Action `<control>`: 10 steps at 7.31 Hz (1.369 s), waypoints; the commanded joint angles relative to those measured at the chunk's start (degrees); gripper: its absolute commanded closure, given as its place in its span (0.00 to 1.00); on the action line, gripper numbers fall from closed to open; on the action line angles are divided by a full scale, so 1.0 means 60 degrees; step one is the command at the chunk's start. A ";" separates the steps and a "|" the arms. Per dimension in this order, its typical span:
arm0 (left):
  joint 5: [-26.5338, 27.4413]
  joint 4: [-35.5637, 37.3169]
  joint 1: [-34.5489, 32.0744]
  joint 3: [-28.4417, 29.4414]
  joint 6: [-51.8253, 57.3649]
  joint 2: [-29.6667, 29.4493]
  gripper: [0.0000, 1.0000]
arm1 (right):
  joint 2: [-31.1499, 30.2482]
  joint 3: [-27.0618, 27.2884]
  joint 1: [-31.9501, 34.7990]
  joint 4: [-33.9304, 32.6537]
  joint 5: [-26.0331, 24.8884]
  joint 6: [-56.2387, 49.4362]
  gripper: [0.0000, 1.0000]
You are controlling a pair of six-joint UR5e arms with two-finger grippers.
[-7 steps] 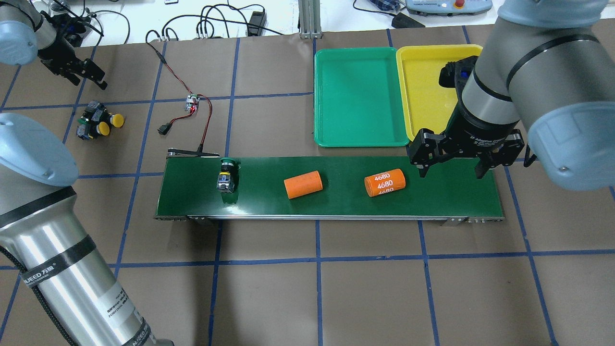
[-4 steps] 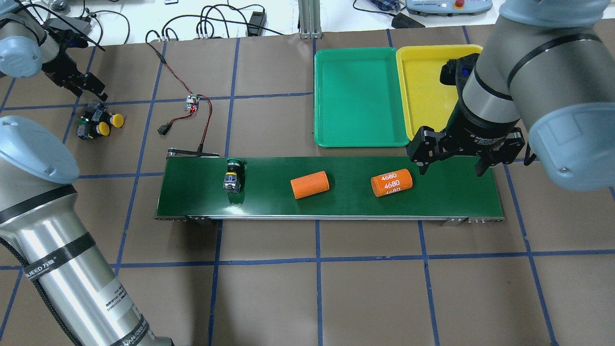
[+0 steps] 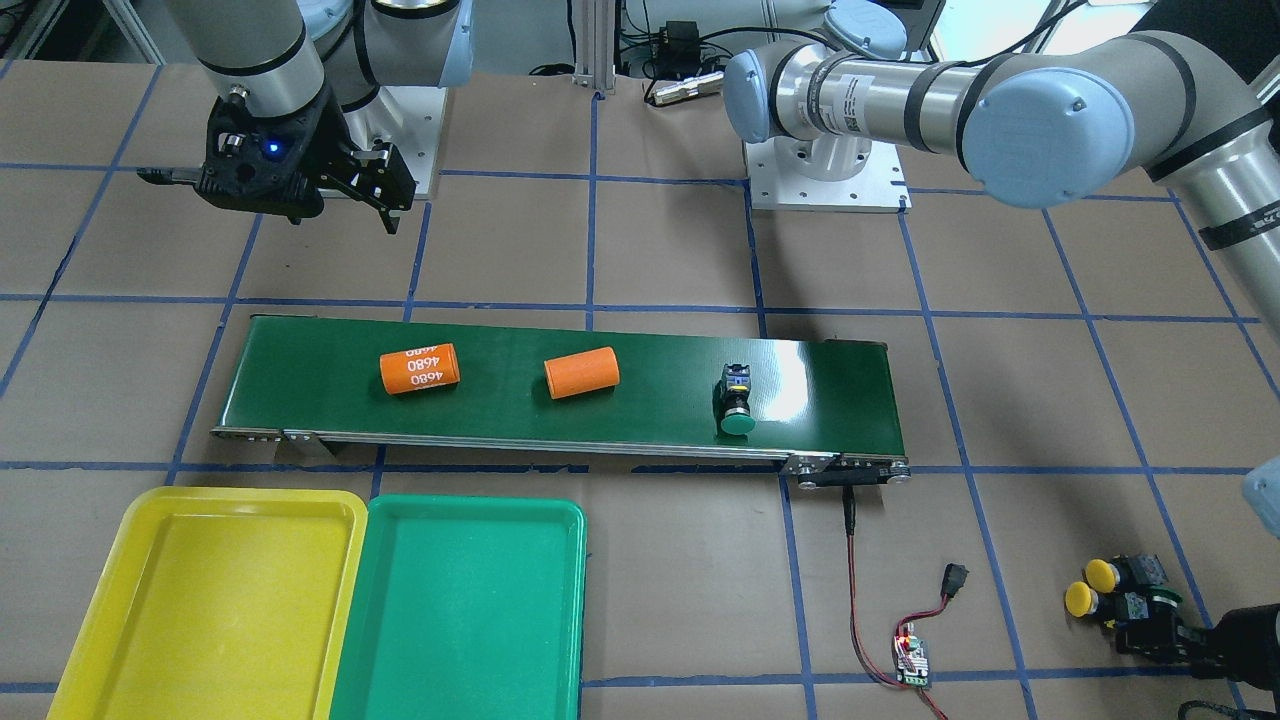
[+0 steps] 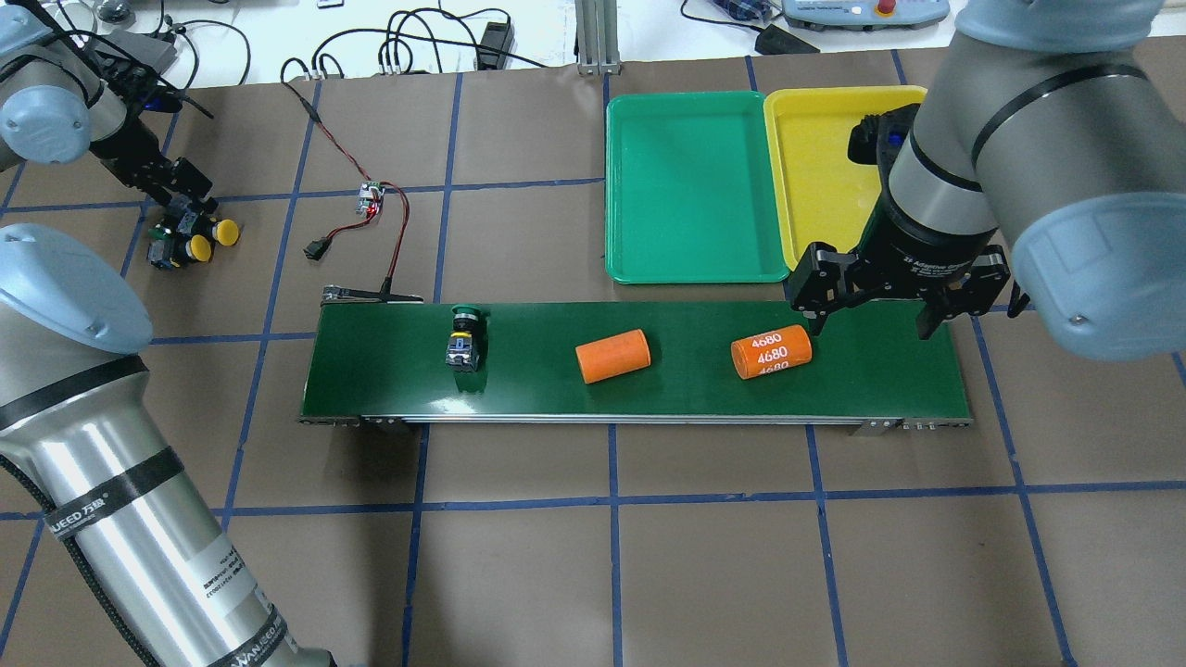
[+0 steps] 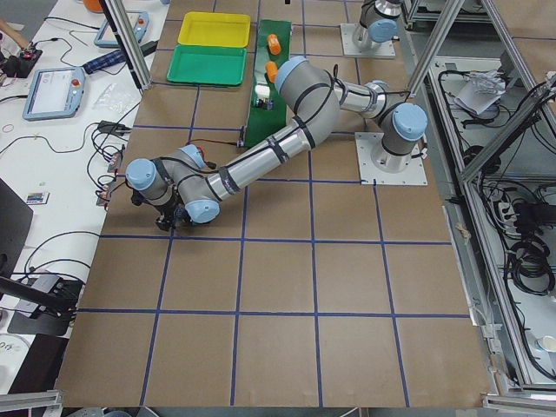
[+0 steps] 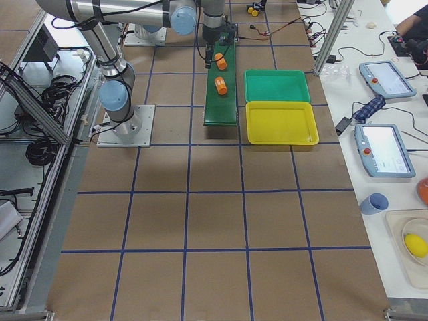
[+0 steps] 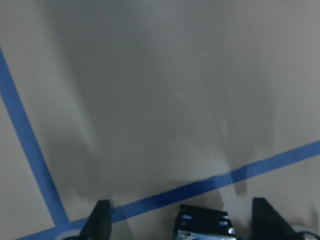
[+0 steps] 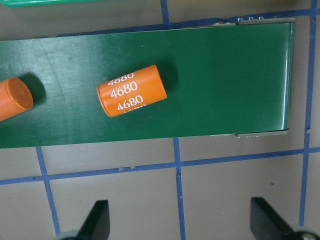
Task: Sort buttons by color to trays
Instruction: 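Move the left gripper back and grasp another green-capped button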
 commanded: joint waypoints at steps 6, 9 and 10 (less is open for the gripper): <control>0.0191 -0.0456 0.0094 0.0091 0.0187 0.0478 1.00 | 0.0054 0.0026 0.0000 -0.0002 0.0072 -0.0031 0.00; 0.0235 -0.2282 -0.0576 -0.0359 -0.0438 0.1983 1.00 | 0.0083 0.0026 0.0000 0.0012 0.0028 -0.0046 0.00; 0.0235 -0.2754 -0.0870 -0.0927 -0.1415 0.2627 1.00 | 0.0243 0.0070 0.0000 -0.0017 0.0086 -0.0031 0.00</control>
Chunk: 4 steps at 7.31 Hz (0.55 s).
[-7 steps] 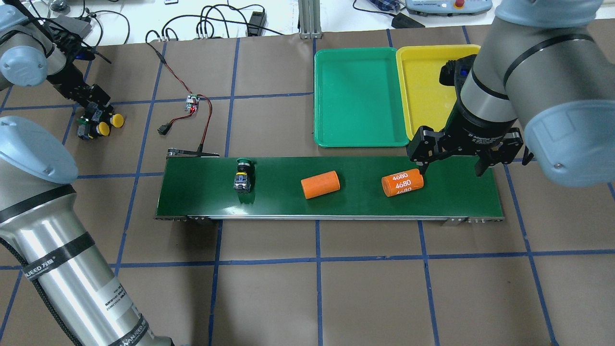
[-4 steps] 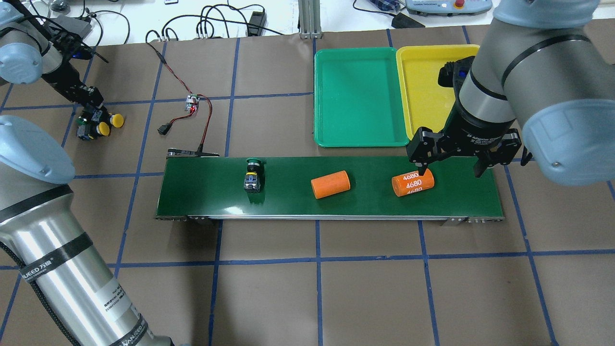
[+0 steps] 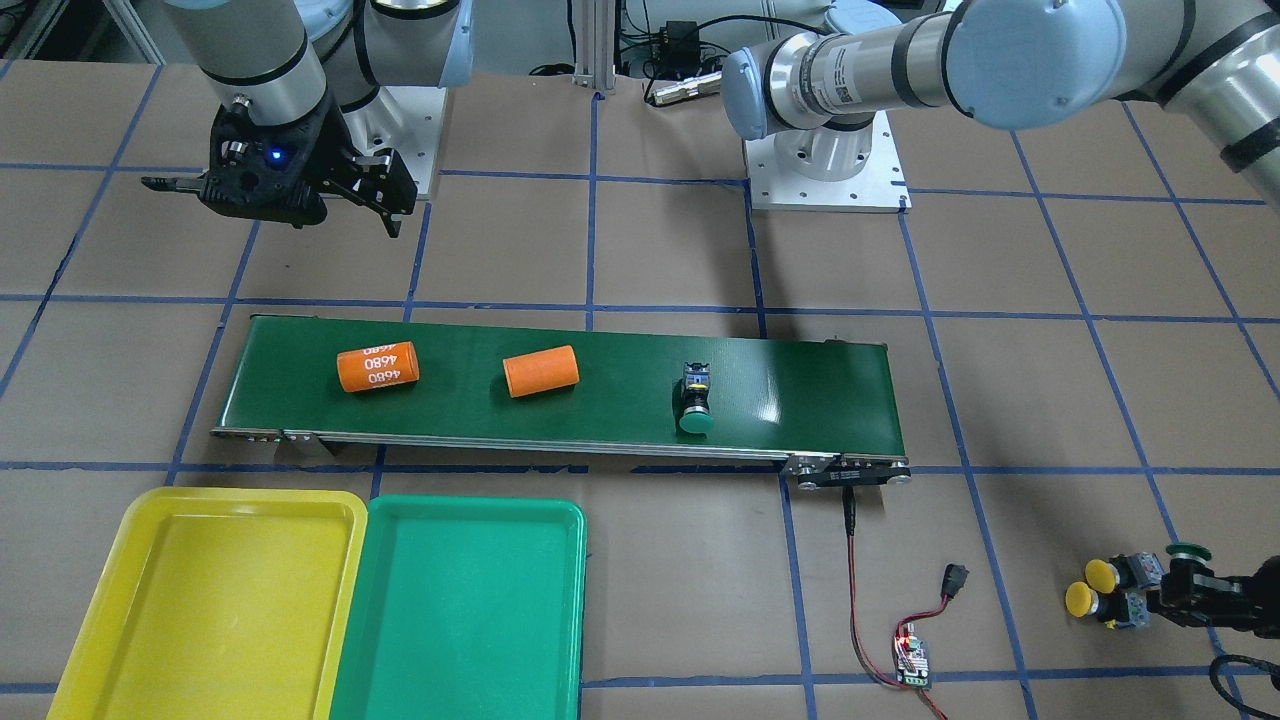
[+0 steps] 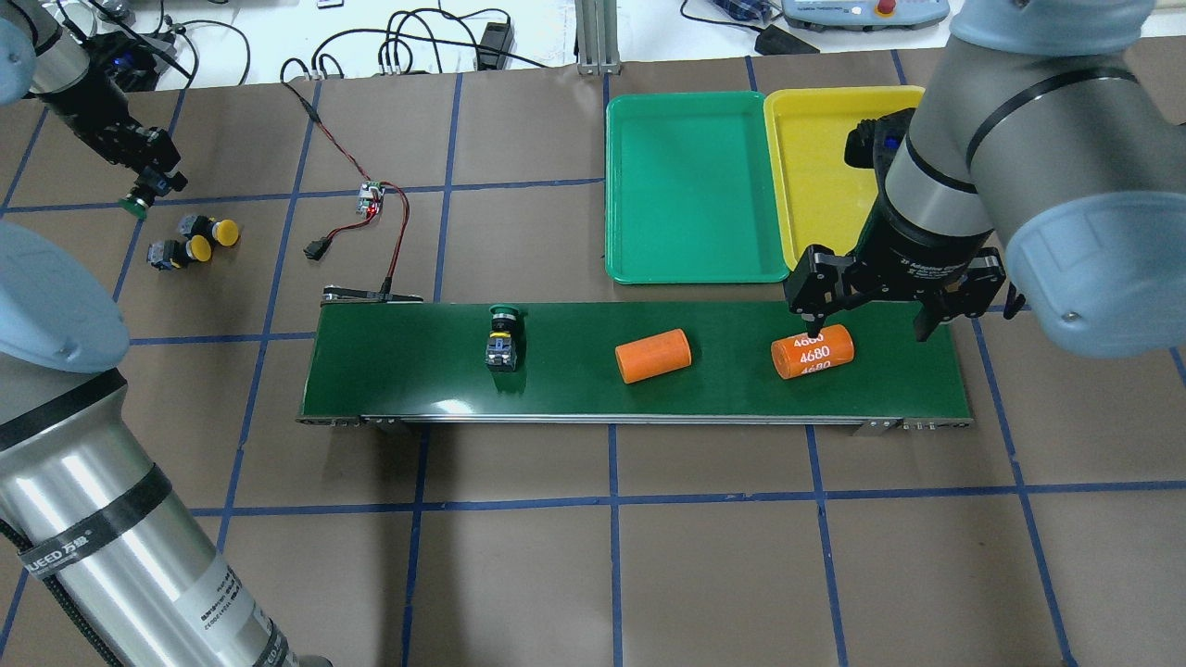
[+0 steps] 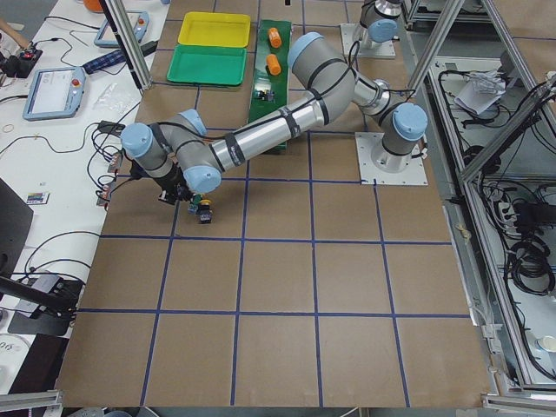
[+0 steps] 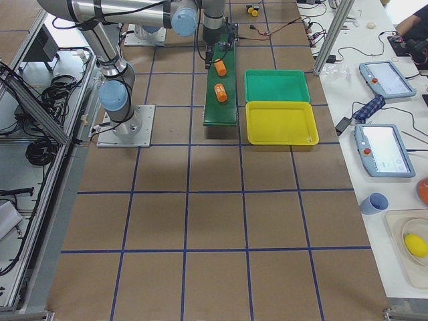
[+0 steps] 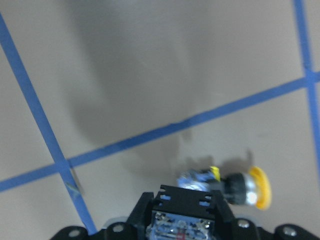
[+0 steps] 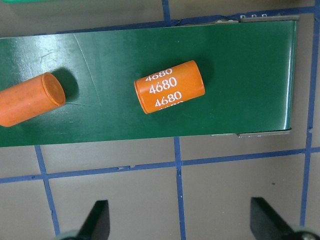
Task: Sort buttons by color to trays
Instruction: 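Move the left gripper back and grasp another green-capped button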
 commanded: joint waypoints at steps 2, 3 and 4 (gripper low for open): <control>0.0404 -0.0612 -0.1199 -0.2865 -0.2564 0.2531 1.00 | 0.0411 0.0022 0.0000 -0.0076 0.0053 -0.0002 0.00; 0.0422 -0.0465 -0.1580 -0.3937 -0.3573 0.3352 1.00 | 0.0440 0.0036 0.0000 -0.0773 0.0067 0.0012 0.00; 0.0422 0.0131 -0.2077 -0.4948 -0.4439 0.3941 1.00 | 0.0571 0.0037 0.0000 -0.0794 0.0053 0.0012 0.00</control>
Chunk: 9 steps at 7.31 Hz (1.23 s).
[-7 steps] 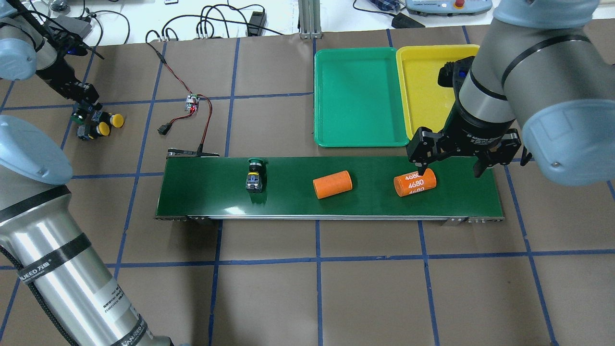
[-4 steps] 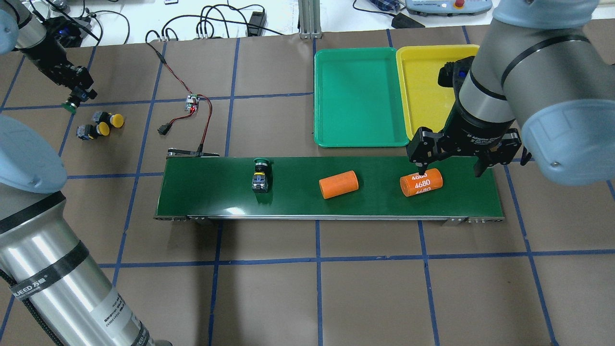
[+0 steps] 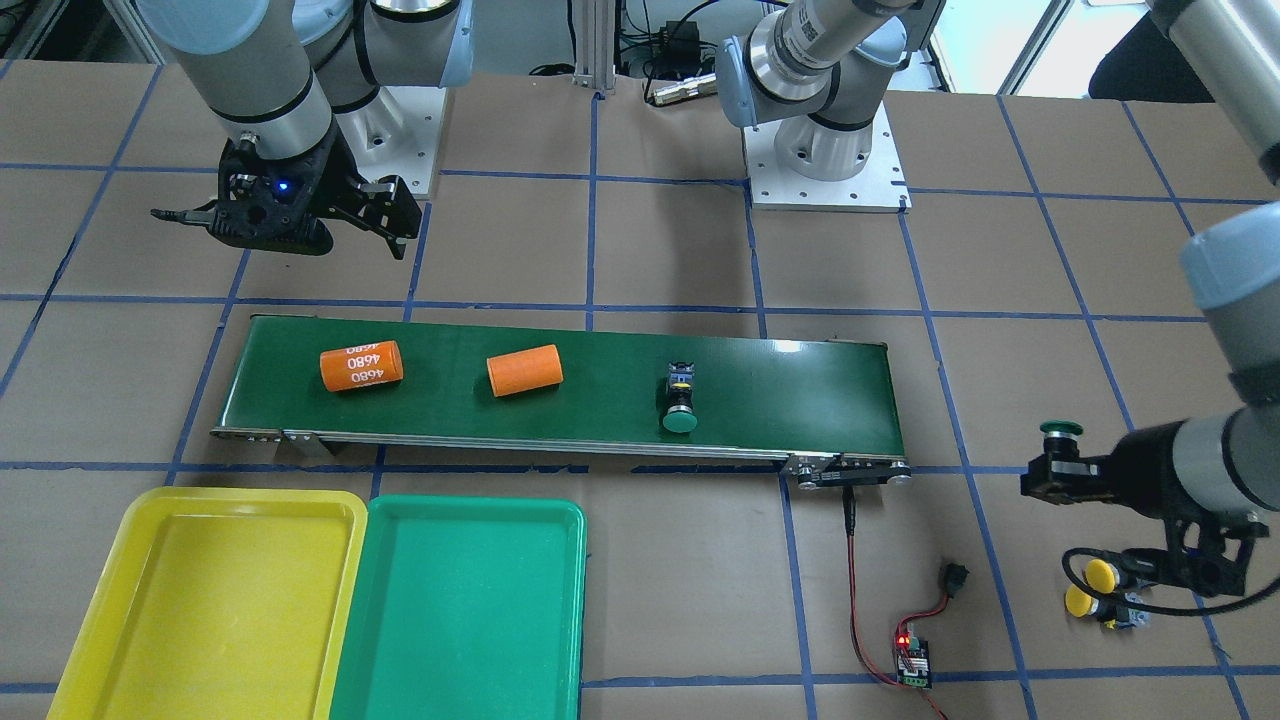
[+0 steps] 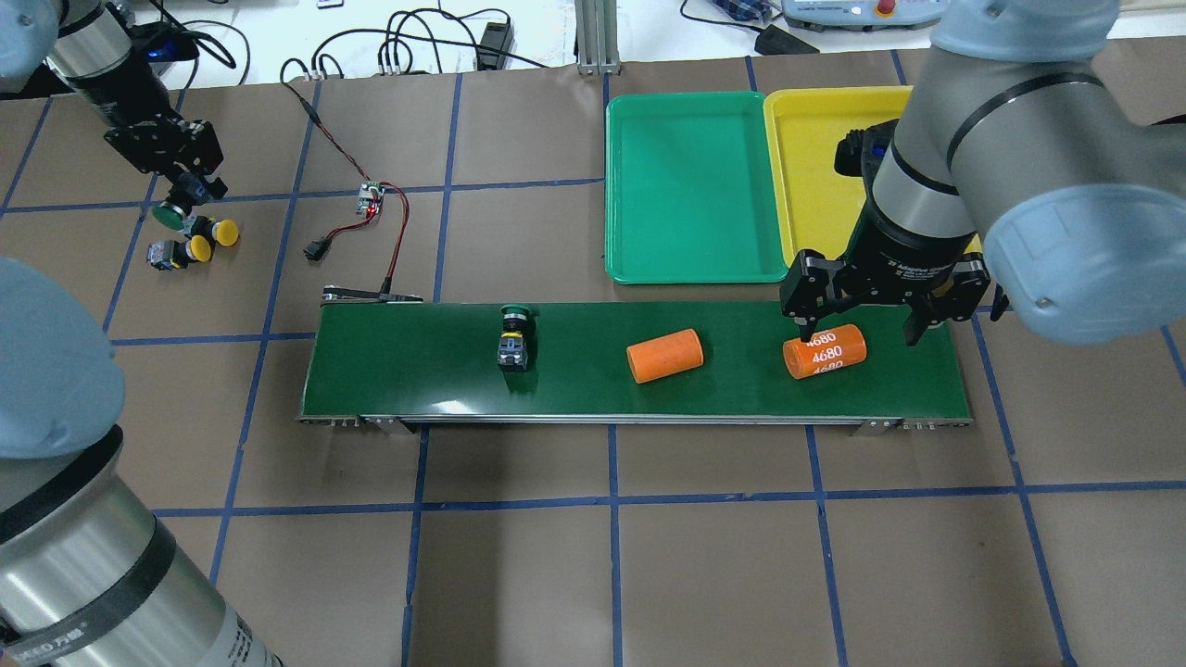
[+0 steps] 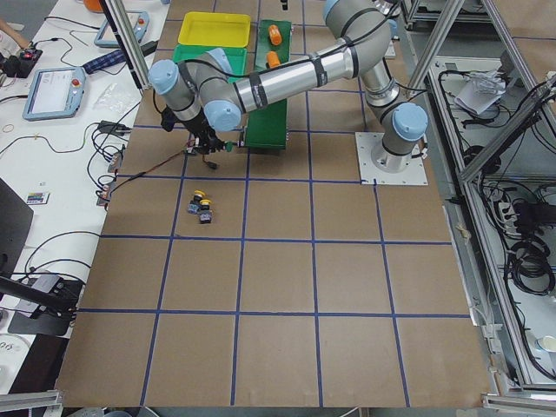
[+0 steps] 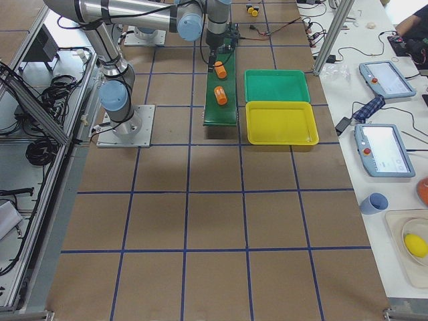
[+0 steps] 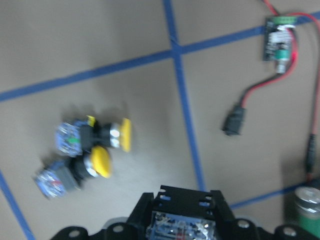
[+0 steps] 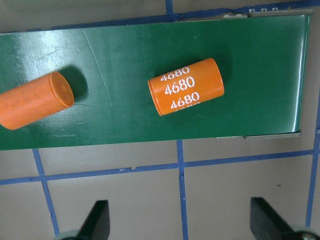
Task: Sort buttons by color to trays
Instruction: 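Place button on belt with left gripper while right gripper lowers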
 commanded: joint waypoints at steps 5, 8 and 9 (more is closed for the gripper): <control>-0.0008 0.5920 -0.2123 -0.5649 -0.3443 0.2038 1.00 | 0.0378 0.0005 0.0364 -0.0451 0.0009 0.0222 0.00; -0.0038 0.6092 -0.2436 -0.6327 -0.3744 0.2126 0.64 | 0.0788 0.0005 0.0863 -0.1331 0.0009 0.0707 0.00; -0.0154 0.6092 -0.2450 -0.6387 -0.3918 0.2213 0.18 | 0.0949 -0.0010 0.1009 -0.1390 0.0009 0.0707 0.00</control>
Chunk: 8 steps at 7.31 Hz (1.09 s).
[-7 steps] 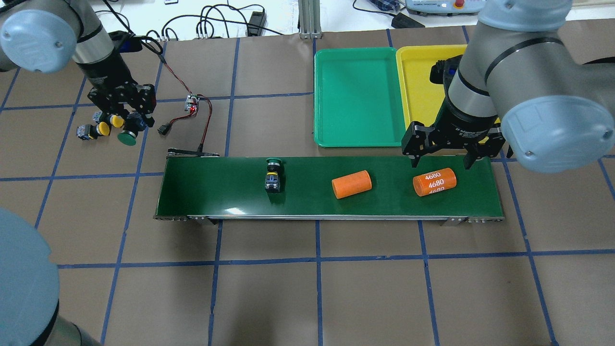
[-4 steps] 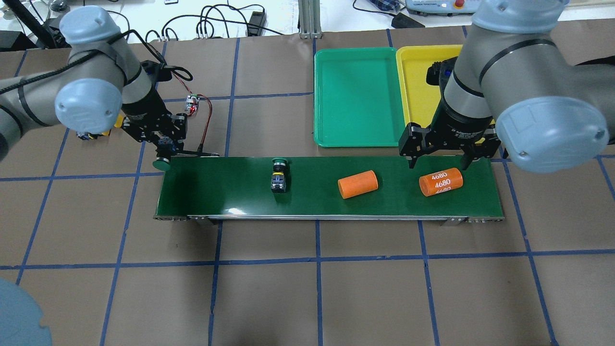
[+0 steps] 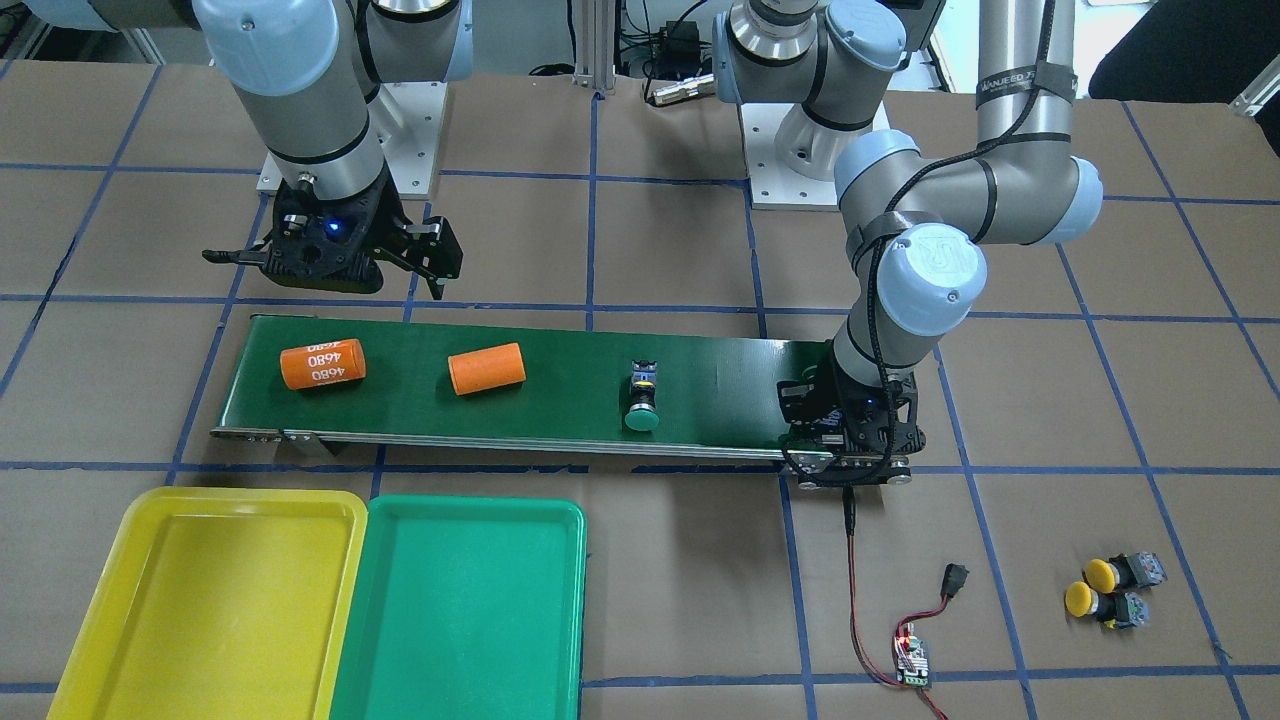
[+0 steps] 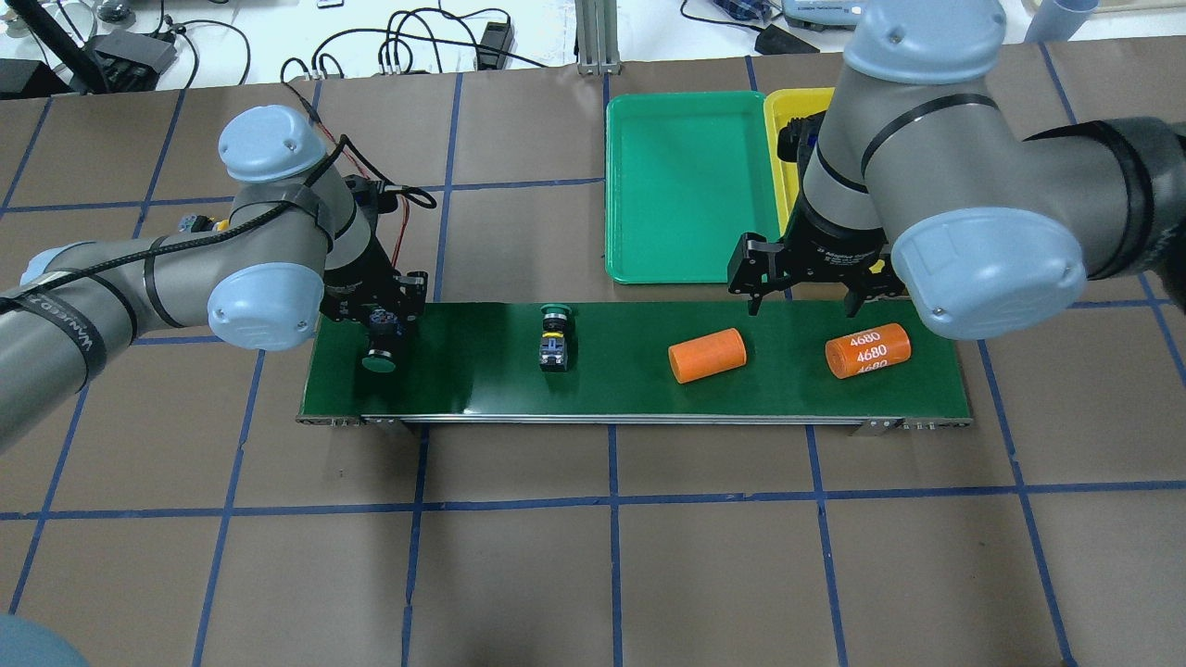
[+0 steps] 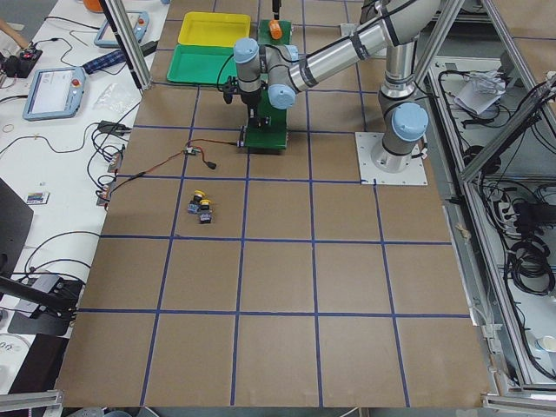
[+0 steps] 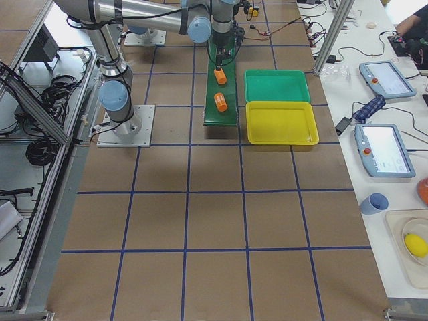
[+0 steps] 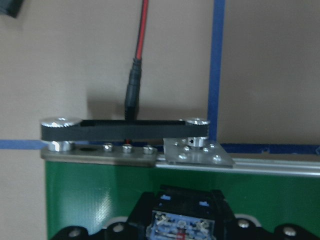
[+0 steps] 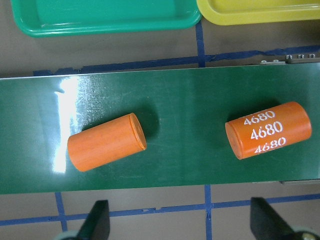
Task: Sort buttons by color to trays
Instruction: 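Place button on belt with left gripper while right gripper lowers, then grasp green button with right gripper while left grasps yellow button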
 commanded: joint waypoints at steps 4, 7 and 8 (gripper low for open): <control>-0.0151 -0.0377 0.0473 0.0879 0.0138 0.0442 0.00 | 0.0442 -0.0010 0.0486 -0.0820 0.0021 0.0361 0.00; -0.0093 -0.2721 0.2027 0.4695 0.2313 -0.1353 0.00 | 0.0837 -0.0025 0.0967 -0.1799 0.0284 0.0695 0.00; -0.0121 -0.3246 0.2740 0.5942 0.3497 -0.2260 0.00 | 0.1070 -0.0025 0.1187 -0.2050 0.0299 0.1235 0.00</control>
